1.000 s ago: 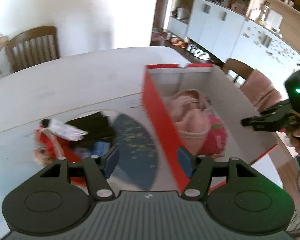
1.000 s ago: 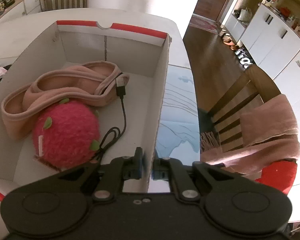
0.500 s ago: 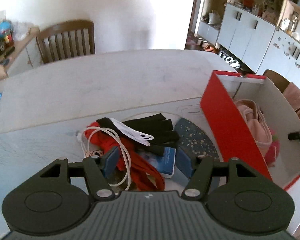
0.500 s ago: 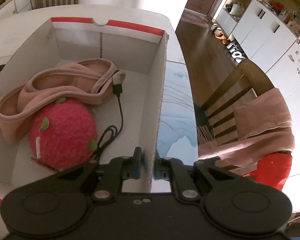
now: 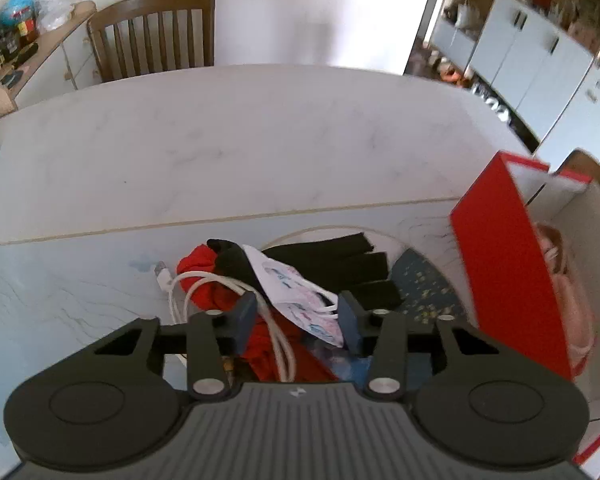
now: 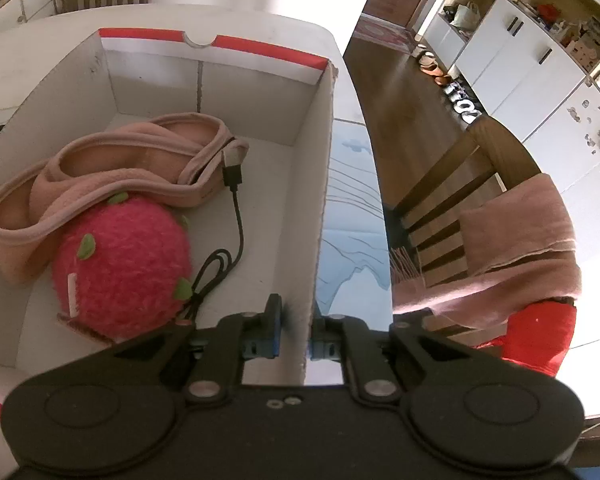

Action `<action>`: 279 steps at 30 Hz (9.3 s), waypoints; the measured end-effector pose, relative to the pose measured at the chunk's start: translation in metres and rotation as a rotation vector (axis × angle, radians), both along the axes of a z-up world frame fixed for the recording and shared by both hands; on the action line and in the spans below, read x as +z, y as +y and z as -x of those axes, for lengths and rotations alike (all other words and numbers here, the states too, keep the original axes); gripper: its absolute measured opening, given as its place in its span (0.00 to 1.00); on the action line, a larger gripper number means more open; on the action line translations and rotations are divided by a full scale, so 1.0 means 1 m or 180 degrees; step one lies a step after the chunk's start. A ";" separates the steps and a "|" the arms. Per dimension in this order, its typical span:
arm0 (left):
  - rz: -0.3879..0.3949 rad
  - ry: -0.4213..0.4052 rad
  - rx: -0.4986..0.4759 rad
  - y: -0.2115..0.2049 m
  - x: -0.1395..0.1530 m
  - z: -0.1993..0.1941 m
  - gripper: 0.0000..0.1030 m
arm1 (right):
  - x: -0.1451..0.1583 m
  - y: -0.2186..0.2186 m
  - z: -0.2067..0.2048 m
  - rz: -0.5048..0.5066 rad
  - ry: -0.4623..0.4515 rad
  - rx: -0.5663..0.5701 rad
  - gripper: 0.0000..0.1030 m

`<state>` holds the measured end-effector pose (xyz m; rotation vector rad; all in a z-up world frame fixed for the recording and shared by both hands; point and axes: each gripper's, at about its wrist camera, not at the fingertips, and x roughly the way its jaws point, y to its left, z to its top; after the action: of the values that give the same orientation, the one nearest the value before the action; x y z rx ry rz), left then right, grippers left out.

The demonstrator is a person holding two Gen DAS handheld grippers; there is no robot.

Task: Organize objects
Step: 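Return the left gripper to the pile and grasp the white floral packet, then carry the white packet with the left gripper into the box and release, then return the left gripper to the pile and grasp the cartoon-face plush, then carry the cartoon plush with the left gripper into the box and release, then return the left gripper to the pile and grasp the white USB cable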

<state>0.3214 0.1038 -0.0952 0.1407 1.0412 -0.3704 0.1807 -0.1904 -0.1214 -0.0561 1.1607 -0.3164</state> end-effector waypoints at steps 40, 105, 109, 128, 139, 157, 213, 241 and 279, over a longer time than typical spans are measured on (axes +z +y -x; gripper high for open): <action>0.0594 -0.0487 -0.1101 -0.072 0.098 0.072 0.01 | 0.004 0.000 0.001 -0.0113 0.0028 0.0037 0.07; 0.0687 -0.0100 -0.1429 -0.160 0.040 0.128 0.52 | -0.002 -0.010 0.009 -0.0348 -0.0002 0.0337 0.05; 0.0692 -0.0189 -0.1109 -0.130 0.047 0.118 0.55 | -0.002 -0.010 0.009 -0.0346 0.0002 0.0337 0.05; 0.0275 -0.0278 0.0248 0.031 0.015 0.055 0.56 | -0.002 -0.010 0.009 -0.0346 0.0018 0.0322 0.05; 0.0009 -0.0091 0.0688 0.075 -0.031 0.014 0.60 | -0.003 -0.008 0.008 -0.0314 0.0050 0.0304 0.06; 0.0046 -0.0016 0.0446 0.061 -0.053 0.001 0.31 | -0.004 -0.005 0.006 -0.0250 0.0093 0.0304 0.07; 0.0041 -0.0269 -0.1665 -0.213 0.018 0.077 0.23 | -0.006 -0.011 0.007 -0.0424 0.0000 0.0301 0.05; 0.0027 -0.0104 -0.1485 -0.217 0.004 0.062 0.39 | -0.010 -0.012 0.005 -0.0442 0.0033 0.0319 0.05; 0.0040 -0.0303 0.0444 0.031 0.021 0.025 1.00 | -0.009 -0.009 0.003 -0.0357 0.0088 0.0319 0.06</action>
<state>0.2964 0.1344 -0.0741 0.0733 0.9488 -0.2415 0.1774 -0.1990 -0.1301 -0.0203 1.1970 -0.1620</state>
